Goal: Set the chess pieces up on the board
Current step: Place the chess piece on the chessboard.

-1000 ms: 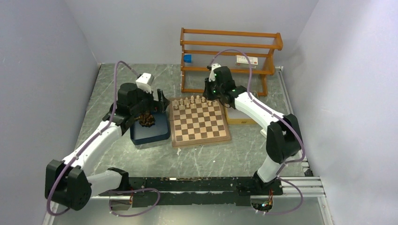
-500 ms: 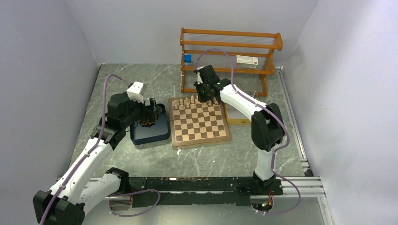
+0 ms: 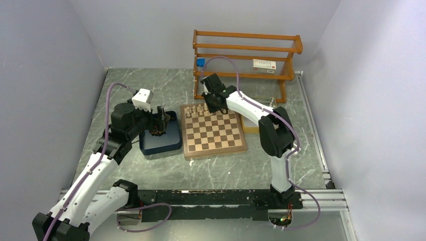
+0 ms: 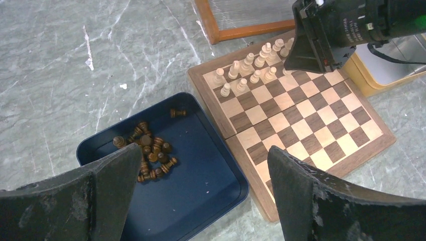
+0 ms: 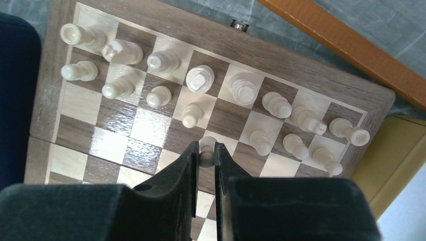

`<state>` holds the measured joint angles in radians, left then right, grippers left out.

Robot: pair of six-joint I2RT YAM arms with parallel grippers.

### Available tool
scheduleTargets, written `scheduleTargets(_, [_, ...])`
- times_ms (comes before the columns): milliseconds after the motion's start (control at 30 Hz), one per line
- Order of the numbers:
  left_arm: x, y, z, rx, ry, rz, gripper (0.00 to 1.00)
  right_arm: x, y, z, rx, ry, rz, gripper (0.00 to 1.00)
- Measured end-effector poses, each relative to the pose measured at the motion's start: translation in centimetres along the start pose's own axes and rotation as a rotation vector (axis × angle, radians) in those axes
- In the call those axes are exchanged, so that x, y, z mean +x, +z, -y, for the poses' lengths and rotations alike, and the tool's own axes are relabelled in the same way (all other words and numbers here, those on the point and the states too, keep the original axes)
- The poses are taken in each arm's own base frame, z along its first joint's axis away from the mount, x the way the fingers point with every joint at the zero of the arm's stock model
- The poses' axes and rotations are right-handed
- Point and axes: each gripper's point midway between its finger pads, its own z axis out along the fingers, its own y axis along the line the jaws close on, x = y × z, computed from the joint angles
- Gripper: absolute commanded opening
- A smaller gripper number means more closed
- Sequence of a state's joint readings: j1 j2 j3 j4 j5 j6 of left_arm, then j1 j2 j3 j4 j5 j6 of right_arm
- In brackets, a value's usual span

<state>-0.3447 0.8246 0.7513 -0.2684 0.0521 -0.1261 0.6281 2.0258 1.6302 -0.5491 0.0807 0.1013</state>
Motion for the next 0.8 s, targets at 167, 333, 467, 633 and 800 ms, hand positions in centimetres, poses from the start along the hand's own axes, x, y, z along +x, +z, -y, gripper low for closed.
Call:
scheduleTargets(167, [0.0, 0.0, 0.1, 0.003, 0.005, 0.001, 1.0, 0.6, 0.9, 0.3, 0.018, -0.007, -0.02, 0.13])
scheduleTargets(333, [0.0, 0.0, 0.1, 0.003, 0.008, 0.001, 1.0, 0.5, 0.9, 0.6, 0.036, -0.01, -0.017, 0.13])
scheduleTargets(467, [0.0, 0.0, 0.1, 0.003, 0.008, 0.001, 1.0, 0.4, 1.0, 0.7, 0.044, -0.011, -0.011, 0.14])
scheduleTargets(633, [0.0, 0.0, 0.1, 0.003, 0.008, 0.0, 1.0, 0.5, 1.4, 0.8, 0.047, -0.011, -0.012, 0.14])
scheduleTargets(800, [0.0, 0.0, 0.1, 0.003, 0.008, 0.0, 1.0, 0.6, 1.9, 0.8, 0.05, -0.012, -0.015, 0.15])
